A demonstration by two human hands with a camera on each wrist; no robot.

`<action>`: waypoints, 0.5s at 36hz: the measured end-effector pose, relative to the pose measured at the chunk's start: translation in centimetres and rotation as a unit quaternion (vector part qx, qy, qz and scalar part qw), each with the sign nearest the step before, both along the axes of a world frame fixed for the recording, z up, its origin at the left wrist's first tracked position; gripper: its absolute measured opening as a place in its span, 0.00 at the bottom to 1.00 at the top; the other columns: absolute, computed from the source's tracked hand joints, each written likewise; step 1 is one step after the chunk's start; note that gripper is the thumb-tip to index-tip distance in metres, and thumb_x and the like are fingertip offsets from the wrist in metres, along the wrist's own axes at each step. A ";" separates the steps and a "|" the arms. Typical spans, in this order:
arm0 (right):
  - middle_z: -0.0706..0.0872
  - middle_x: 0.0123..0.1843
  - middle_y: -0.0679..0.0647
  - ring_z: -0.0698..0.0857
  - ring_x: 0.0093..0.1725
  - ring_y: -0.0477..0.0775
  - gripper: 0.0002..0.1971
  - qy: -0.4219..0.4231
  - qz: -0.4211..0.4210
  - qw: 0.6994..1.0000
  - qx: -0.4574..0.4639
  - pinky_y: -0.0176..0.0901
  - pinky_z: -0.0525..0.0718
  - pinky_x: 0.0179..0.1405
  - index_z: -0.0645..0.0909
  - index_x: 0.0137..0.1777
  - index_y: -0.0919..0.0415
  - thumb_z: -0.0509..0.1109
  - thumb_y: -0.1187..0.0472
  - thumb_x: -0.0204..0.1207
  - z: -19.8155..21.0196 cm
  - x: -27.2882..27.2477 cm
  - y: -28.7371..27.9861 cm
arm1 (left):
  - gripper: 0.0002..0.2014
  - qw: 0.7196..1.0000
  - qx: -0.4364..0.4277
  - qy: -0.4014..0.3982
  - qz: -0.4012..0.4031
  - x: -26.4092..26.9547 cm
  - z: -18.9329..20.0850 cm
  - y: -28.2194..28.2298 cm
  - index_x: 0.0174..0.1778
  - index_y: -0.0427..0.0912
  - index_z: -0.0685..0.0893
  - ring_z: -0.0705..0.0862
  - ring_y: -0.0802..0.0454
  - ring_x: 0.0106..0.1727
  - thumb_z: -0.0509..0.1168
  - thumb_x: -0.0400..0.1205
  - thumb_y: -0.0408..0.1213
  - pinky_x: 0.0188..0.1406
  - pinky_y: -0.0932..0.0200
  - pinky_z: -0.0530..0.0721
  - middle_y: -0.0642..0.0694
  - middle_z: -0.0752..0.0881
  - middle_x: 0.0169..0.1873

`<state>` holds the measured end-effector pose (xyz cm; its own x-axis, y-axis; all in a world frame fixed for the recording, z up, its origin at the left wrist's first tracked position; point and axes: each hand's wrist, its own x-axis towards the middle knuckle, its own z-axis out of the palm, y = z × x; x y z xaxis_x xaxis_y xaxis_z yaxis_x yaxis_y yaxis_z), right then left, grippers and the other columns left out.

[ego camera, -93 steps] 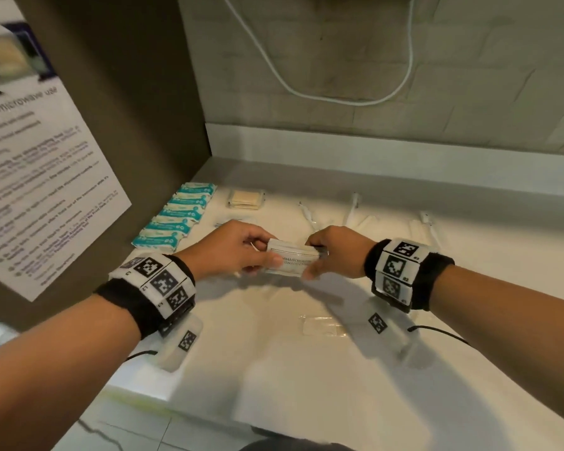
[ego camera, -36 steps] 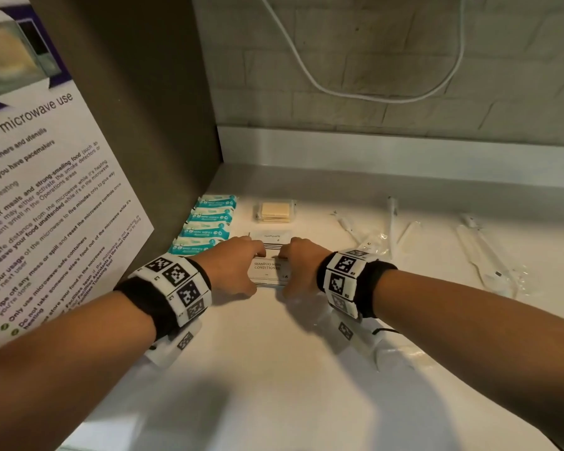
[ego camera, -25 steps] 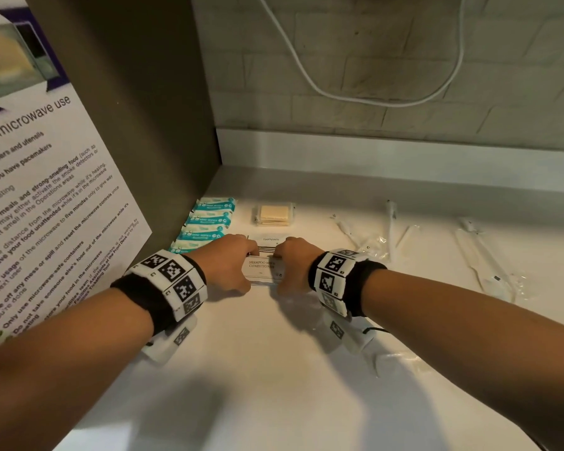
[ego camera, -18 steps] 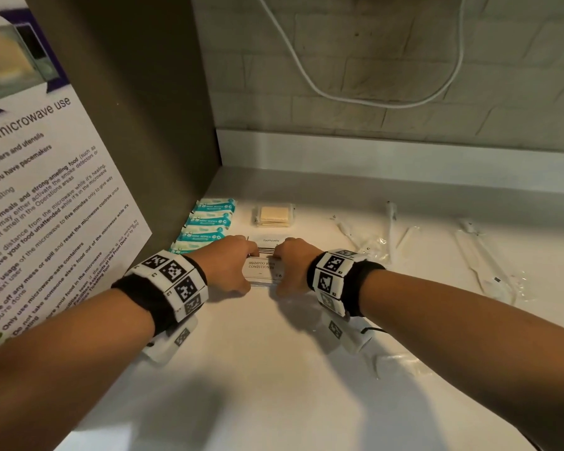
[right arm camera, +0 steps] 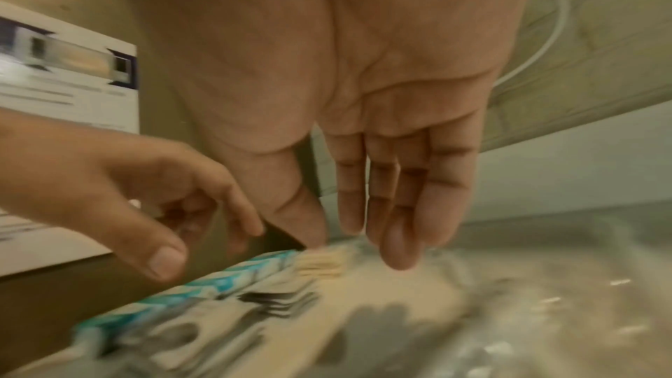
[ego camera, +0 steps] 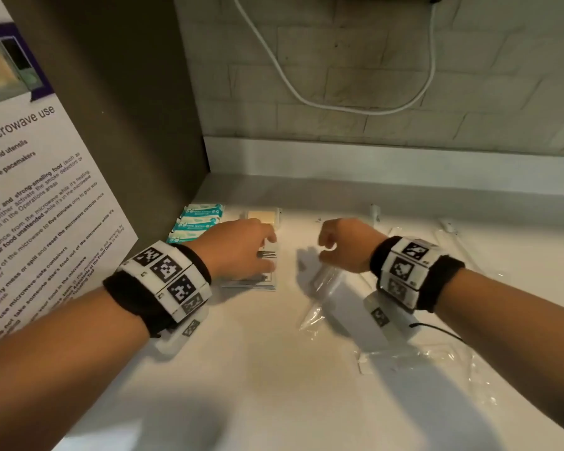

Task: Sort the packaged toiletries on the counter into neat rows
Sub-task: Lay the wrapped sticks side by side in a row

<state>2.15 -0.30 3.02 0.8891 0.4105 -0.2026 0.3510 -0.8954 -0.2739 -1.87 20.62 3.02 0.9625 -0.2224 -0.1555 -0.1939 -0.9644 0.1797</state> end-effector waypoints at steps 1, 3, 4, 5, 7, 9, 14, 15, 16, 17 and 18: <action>0.86 0.60 0.55 0.84 0.59 0.55 0.14 0.001 -0.021 1.000 -0.018 0.47 0.83 0.62 0.82 0.61 0.60 0.67 0.57 0.78 0.2 0.4 -1.0 | 0.23 1.000 -0.019 -0.009 -0.007 0.1 0.1 -1.1 0.68 0.54 0.79 0.82 0.52 0.57 0.68 0.79 0.56 0.58 0.54 0.81 0.54 0.83 0.60; 0.86 0.61 0.58 0.84 0.59 0.57 0.14 0.018 -0.057 0.996 -0.063 0.47 0.83 0.61 0.83 0.61 0.64 0.64 0.59 0.79 0.3 0.9 -2.8 | 0.19 0.999 -0.047 -0.001 -0.010 0.4 -0.2 -3.5 0.65 0.51 0.81 0.82 0.52 0.54 0.66 0.81 0.55 0.54 0.56 0.80 0.53 0.85 0.56; 0.85 0.62 0.59 0.84 0.61 0.58 0.15 0.028 -0.067 0.994 -0.084 0.47 0.83 0.61 0.82 0.62 0.66 0.63 0.59 0.80 0.2 1.0 -3.5 | 0.19 0.998 -0.057 0.011 -0.008 0.5 -0.7 -4.7 0.64 0.49 0.82 0.83 0.51 0.54 0.66 0.81 0.55 0.53 0.56 0.80 0.51 0.86 0.55; 0.84 0.64 0.59 0.83 0.63 0.59 0.17 0.033 -0.066 0.991 -0.110 0.46 0.82 0.62 0.82 0.64 0.67 0.63 0.59 0.81 0.1 1.0 -4.1 | 0.20 0.998 -0.063 0.026 -0.005 0.6 -1.2 -5.9 0.64 0.48 0.83 0.83 0.50 0.53 0.66 0.81 0.55 0.53 0.56 0.81 0.50 0.86 0.55; 0.84 0.65 0.59 0.83 0.63 0.59 0.20 0.049 -0.063 0.987 -0.138 0.45 0.82 0.61 0.81 0.66 0.66 0.68 0.55 0.79 -0.4 0.8 -4.9 | 0.23 0.997 -0.054 0.059 0.003 0.7 -2.2 -7.8 0.62 0.45 0.83 0.84 0.49 0.52 0.67 0.79 0.58 0.54 0.53 0.83 0.48 0.86 0.55; 0.85 0.63 0.59 0.84 0.62 0.59 0.24 0.064 -0.070 0.986 -0.139 0.46 0.84 0.59 0.80 0.66 0.65 0.74 0.51 0.74 -1.2 0.7 -5.4 | 0.24 0.996 -0.033 0.082 0.012 0.5 -3.1 -9.3 0.58 0.43 0.83 0.84 0.47 0.51 0.70 0.76 0.59 0.53 0.50 0.85 0.46 0.86 0.53; 0.86 0.60 0.59 0.85 0.56 0.58 0.26 0.057 -0.107 0.989 -0.085 0.42 0.83 0.48 0.79 0.63 0.63 0.80 0.55 0.67 -3.0 0.7 -5.8 | 0.16 0.996 -0.048 0.061 0.050 0.3 -3.9 -10.9 0.54 0.41 0.83 0.84 0.45 0.50 0.72 0.76 0.46 0.48 0.51 0.86 0.44 0.85 0.51; 0.86 0.59 0.58 0.85 0.56 0.58 0.27 0.057 -0.109 0.989 -0.080 0.42 0.83 0.48 0.79 0.63 0.63 0.81 0.55 0.66 -3.0 0.7 -5.8 | 0.15 0.995 -0.051 0.067 0.058 0.5 -3.9 -10.9 0.54 0.40 0.84 0.85 0.44 0.50 0.71 0.76 0.44 0.50 0.50 0.86 0.43 0.85 0.51; 0.86 0.60 0.58 0.85 0.57 0.58 0.27 0.059 -0.111 0.989 -0.075 0.43 0.84 0.50 0.79 0.63 0.63 0.81 0.55 0.66 -3.0 0.8 -5.9 | 0.14 0.994 -0.056 0.075 0.064 0.7 -3.8 -11.0 0.53 0.38 0.85 0.86 0.44 0.49 0.71 0.76 0.42 0.51 0.49 0.87 0.42 0.86 0.50; 0.85 0.60 0.59 0.85 0.58 0.58 0.27 0.061 -0.113 0.989 -0.070 0.44 0.84 0.51 0.78 0.64 0.63 0.81 0.56 0.66 -2.9 0.8 -6.0 | 0.14 0.992 -0.062 0.081 0.071 0.9 -3.7 -11.0 0.52 0.36 0.86 0.86 0.43 0.48 0.71 0.75 0.41 0.51 0.48 0.86 0.42 0.87 0.49; 0.85 0.61 0.59 0.85 0.59 0.59 0.27 0.064 -0.115 0.989 -0.065 0.44 0.84 0.52 0.78 0.64 0.64 0.80 0.57 0.67 -2.9 0.9 -6.2 | 0.15 0.991 -0.070 0.085 0.076 1.1 -3.7 -10.9 0.51 0.34 0.87 0.85 0.44 0.46 0.70 0.75 0.41 0.49 0.48 0.85 0.42 0.87 0.47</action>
<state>3.06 -6.50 0.11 0.9198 0.1630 -0.3569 0.1033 -0.9781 -0.1806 -0.76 9.72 -0.64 0.9489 -0.1084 -0.2963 -0.0044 -0.9437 0.3309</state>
